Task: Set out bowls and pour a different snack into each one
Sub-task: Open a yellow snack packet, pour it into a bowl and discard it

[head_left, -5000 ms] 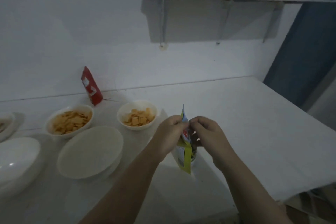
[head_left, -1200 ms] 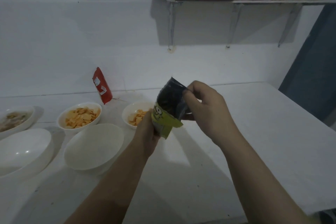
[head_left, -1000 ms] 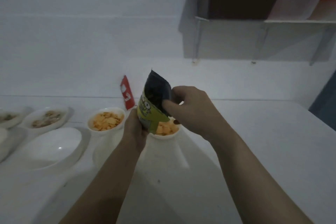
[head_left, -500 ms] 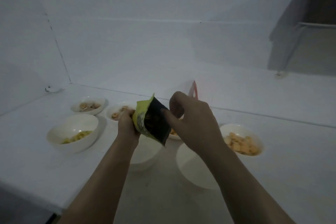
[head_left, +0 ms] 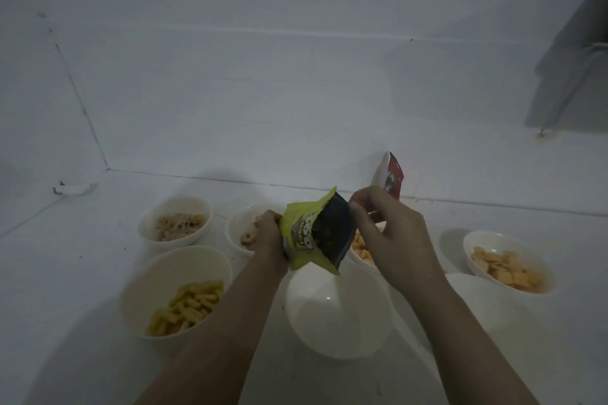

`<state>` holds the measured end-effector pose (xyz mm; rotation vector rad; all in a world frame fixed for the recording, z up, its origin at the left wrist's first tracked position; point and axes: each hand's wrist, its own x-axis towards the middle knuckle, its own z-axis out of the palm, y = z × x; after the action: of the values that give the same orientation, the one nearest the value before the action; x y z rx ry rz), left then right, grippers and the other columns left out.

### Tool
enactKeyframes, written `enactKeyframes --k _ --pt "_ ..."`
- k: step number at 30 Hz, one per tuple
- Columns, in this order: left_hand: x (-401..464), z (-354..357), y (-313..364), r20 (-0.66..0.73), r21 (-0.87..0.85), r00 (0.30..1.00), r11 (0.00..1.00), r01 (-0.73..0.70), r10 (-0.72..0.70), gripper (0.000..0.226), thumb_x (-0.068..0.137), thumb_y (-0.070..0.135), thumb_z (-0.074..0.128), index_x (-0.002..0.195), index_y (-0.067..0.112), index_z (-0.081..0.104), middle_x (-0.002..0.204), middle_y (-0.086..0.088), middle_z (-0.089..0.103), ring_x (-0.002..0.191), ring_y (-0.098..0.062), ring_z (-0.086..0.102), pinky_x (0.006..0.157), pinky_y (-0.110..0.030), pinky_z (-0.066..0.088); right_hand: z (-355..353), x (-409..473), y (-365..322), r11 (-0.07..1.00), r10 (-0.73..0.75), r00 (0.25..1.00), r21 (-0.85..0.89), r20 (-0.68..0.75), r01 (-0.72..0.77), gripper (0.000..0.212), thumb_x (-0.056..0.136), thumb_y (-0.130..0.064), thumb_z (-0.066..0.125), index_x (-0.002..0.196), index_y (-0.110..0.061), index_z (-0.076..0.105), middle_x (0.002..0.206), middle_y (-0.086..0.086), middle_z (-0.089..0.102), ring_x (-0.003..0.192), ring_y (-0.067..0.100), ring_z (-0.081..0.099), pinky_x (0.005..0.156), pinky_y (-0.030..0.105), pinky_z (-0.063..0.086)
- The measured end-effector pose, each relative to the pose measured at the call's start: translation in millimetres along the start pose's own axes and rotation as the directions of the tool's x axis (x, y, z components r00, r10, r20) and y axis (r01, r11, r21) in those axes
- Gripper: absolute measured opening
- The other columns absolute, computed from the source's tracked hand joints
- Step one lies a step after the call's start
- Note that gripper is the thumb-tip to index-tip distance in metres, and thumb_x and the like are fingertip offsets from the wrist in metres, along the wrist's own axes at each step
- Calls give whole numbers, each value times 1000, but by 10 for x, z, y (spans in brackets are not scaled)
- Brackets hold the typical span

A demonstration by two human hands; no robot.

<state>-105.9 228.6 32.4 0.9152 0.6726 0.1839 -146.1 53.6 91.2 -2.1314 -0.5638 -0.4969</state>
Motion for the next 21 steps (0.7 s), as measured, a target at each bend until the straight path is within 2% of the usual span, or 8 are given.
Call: enactKeyframes --k 4,8,11,14,16,17,19,21 --pt "110 -111 43 11 59 1000 998 16 -16 27 91 14 45 64 13 38 54 -5 47 54 -20 47 55 -29 41 171 14 -100 999 -24 997 -48 -67 21 17 99 -26 52 89 -22 65 82 -14 65 80 7 58 66 32 50" --pt "285 -209 81 49 161 999 987 -18 10 26 90 29 41 70 13 48 70 -8 53 65 -26 58 60 -35 50 224 33 -220 994 108 990 24 -89 -106 39 96 -50 45 80 -23 67 76 -12 67 78 5 61 67 37 54" --pt "415 -241 100 6 238 993 964 -115 117 48 89 45 36 102 8 63 103 -12 63 92 -32 64 82 -46 56 247 42 -208 985 167 981 -39 -95 -171 31 93 -45 58 74 -21 66 71 -11 67 73 5 62 67 37 54" --pt "415 -262 139 -4 339 968 911 -235 251 70 92 65 28 123 11 61 121 -14 64 110 -34 61 99 -51 48 239 2 -162 976 207 975 -55 -81 -211 22 92 -34 63 75 -20 66 70 -10 66 73 4 62 64 29 50" --pt "333 -256 190 14 378 932 861 -340 362 69 96 64 25 114 10 65 114 -13 65 106 -31 61 96 -46 48 226 -34 -120 972 212 975 -87 -67 -218 18 92 -32 63 78 -21 66 72 -11 66 74 4 61 63 24 47" --pt "303 -256 195 27 383 905 832 -401 424 63 99 59 26 98 10 65 99 -10 65 95 -26 62 87 -39 50 225 -62 -87 968 224 973 -104 -58 -229 16 92 -31 64 79 -22 66 72 -11 66 74 5 61 63 24 48" --pt "211 -243 247 63 389 837 759 -523 544 54 102 51 29 66 16 47 70 -1 51 67 -15 51 64 -31 41 207 -101 -32 962 247 968 -109 -47 -250 14 92 -29 64 80 -22 66 73 -11 66 75 5 61 64 24 48" --pt "169 -241 264 87 399 782 698 -595 617 52 103 47 31 60 18 33 60 3 40 56 -10 39 56 -28 33 202 -135 16 952 272 962 -134 -36 -275 15 93 -28 64 80 -21 67 70 -15 65 75 2 61 63 20 46"
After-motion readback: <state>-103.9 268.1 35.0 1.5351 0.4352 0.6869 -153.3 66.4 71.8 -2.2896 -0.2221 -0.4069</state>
